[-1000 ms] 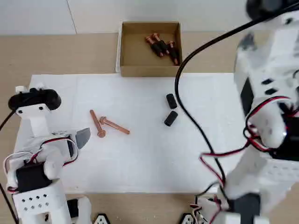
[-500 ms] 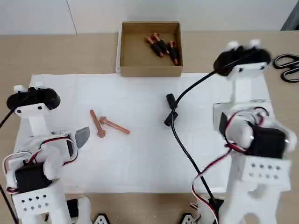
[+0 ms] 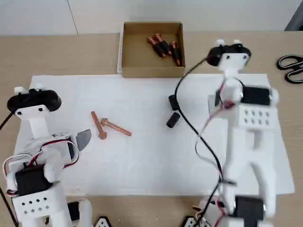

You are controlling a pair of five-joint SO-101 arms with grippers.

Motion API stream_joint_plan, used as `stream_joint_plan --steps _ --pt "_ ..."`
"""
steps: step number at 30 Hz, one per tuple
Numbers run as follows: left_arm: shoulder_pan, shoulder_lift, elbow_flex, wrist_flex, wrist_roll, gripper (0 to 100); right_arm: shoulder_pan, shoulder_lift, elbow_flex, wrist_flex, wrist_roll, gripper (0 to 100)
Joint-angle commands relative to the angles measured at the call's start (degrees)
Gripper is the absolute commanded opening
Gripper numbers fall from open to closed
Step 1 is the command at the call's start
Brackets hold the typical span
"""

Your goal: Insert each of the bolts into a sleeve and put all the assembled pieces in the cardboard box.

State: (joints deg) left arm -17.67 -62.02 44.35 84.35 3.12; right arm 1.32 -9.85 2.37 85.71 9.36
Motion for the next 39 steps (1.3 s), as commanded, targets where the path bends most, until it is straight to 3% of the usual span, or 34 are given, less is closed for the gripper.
stream_joint_plan --steps 1,7,14,30,39 --pt "-0.09 -0.53 -2.33 0.18 -0.09 32 -2.77 10.59 -12.57 2.59 0.53 16.0" --pt "-0.18 -0.53 -2.33 0.18 -0.09 32 -8.84 24.57 -30.24 5.93 0.53 15.8" --pt "-0.18 -0.53 -2.33 0.18 -0.26 32 -10.59 36.7 -38.33 5.05 -0.09 15.8" --pt "0.0 -0.53 -2.33 0.18 -0.35 32 -17.36 41.19 -38.77 -1.45 -0.18 15.8" --pt "0.0 -0.53 -2.24 0.18 -0.35 32 -16.13 47.87 -38.86 -4.7 -0.88 15.8"
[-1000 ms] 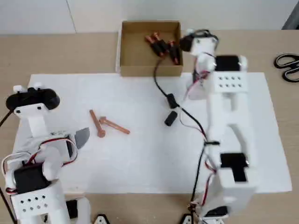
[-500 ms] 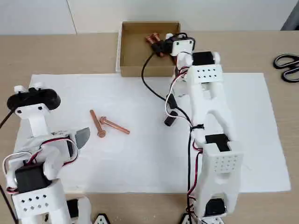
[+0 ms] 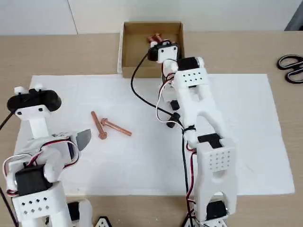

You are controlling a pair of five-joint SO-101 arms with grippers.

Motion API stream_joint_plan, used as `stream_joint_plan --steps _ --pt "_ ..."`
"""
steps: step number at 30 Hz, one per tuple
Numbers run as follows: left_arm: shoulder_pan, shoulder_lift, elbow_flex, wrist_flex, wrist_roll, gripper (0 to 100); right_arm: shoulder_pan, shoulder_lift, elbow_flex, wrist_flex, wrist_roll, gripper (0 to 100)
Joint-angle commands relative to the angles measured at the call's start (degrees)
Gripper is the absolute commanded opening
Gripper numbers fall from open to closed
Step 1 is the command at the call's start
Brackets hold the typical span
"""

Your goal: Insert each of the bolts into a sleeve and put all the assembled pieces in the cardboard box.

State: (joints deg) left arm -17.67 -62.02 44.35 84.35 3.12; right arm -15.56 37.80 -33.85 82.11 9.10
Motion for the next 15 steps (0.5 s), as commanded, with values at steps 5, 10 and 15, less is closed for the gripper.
stream_joint_plan --steps 5,10,15 --pt "0.0 -0.53 -2.24 0.18 -0.35 32 0.57 2.33 -2.64 -1.8 -0.62 15.8" --pt "0.0 -0.53 -1.89 0.0 -0.35 32 0.57 4.44 -2.64 -2.68 -0.7 15.8" --pt "0.0 -0.53 -1.36 -0.26 -0.35 32 0.75 6.46 -2.64 -3.91 -0.7 15.8"
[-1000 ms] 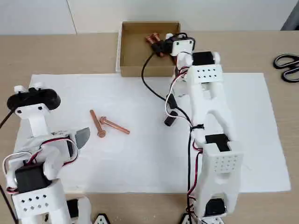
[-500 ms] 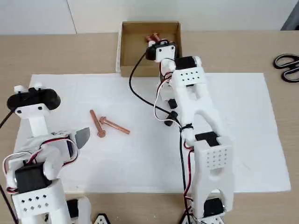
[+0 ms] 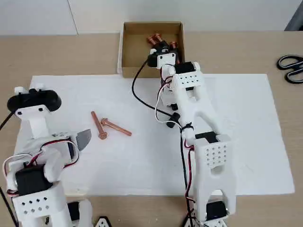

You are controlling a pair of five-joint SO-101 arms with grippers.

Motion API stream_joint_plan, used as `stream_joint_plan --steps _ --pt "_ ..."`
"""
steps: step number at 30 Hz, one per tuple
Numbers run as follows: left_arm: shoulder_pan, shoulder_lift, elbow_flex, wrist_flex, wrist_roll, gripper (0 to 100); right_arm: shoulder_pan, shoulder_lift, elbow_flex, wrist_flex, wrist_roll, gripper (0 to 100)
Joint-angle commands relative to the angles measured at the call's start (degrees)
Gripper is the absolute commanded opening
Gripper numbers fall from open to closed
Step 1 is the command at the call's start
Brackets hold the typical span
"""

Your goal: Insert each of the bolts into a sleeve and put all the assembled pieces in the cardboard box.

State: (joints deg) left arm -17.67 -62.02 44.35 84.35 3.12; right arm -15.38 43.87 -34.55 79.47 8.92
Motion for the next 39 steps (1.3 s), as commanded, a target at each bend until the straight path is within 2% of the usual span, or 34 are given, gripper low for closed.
stream_joint_plan --steps 1,7,13,19,30,39 --pt "0.0 -0.53 -1.36 -0.26 -0.35 32 0.57 0.48 -1.93 -1.45 -0.53 15.8" --pt "-0.09 -0.53 -1.36 -0.26 -0.35 32 0.66 1.71 -1.93 -2.95 -0.35 15.7" --pt "-0.09 -0.53 -1.36 -0.26 -0.35 32 0.92 2.68 -1.93 -3.65 0.09 5.9" --pt "-0.09 -0.53 -1.36 -0.26 -0.44 32 2.59 1.63 -2.55 -3.03 0.09 5.0" --pt "0.0 -0.18 -1.36 -0.26 -0.44 32 4.97 -11.56 -12.13 11.65 0.09 4.9" --pt "-0.09 0.18 -1.54 -2.81 -0.35 32 6.37 -16.84 -12.22 16.84 0.18 0.5"
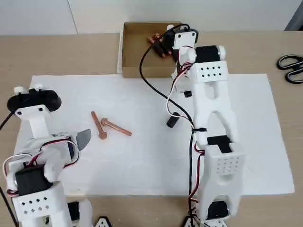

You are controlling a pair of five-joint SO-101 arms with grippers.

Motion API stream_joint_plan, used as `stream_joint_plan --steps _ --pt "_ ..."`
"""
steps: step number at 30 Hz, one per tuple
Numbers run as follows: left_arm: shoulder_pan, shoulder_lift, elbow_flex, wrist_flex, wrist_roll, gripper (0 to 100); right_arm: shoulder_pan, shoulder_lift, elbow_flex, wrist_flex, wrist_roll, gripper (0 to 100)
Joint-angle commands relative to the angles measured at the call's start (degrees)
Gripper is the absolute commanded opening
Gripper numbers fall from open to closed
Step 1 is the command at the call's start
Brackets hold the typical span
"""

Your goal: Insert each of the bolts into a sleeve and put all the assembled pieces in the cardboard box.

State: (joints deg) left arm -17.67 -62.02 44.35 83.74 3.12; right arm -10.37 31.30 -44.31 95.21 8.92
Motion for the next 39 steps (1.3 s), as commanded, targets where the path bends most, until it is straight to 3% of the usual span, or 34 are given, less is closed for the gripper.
stream_joint_plan --steps 1,13,16,21,24,27,35,39 --pt "-0.09 0.62 -1.71 -2.46 -0.35 32 1.63 -4.26 -2.29 1.19 0.09 0.4" --pt "0.18 24.0 -11.3 -2.11 0.09 32 4.18 -11.91 11.6 1.1 0.09 0.4" --pt "0.97 27.6 -13.67 -2.2 3.69 32 4.09 -15.6 15.21 1.01 0.09 0.4" --pt "10.81 29.45 -14.9 -2.11 10.81 32 4.26 -18.95 18.02 0.75 0.09 0.5" --pt "16.0 29.8 -14.81 -2.73 11.43 32 4.26 -19.82 18.9 0.84 0.09 0.5" --pt "19.25 29.8 -12.79 -6.42 12.31 32 4.26 -20.53 20.13 0.84 0.09 0.5" --pt "19.87 29.89 0.4 -25.32 28.31 32 4.26 -21.58 22.33 0.66 0.09 0.5" --pt "21.36 29.54 6.46 -31.56 29.8 32 4.26 -21.58 22.33 0.66 0.09 0.5"
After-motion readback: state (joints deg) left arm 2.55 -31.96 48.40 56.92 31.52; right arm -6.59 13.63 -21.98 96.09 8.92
